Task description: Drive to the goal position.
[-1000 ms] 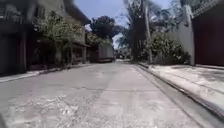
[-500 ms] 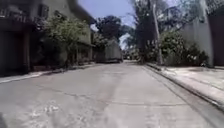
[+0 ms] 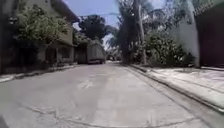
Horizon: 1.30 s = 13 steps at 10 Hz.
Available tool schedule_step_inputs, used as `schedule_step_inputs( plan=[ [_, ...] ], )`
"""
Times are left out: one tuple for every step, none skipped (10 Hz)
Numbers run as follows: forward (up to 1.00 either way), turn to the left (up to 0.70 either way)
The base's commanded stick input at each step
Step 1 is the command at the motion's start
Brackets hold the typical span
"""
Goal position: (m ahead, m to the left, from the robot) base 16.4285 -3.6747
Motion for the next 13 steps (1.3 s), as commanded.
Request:
schedule_step_inputs(
  plan=[
    [1.00, 0.01],
    [1.00, 0.01],
    [1.00, 0.01],
    [1.00, 0.01],
    [1.00, -0.39],
    [1.00, -0.19],
    [1.00, 0.01],
    [1.00, 0.01],
    [1.00, 0.01],
    [1.00, 0.01],
    [1.00, 0.01],
    [1.00, 0.01],
    [1.00, 0.01]
  ],
)
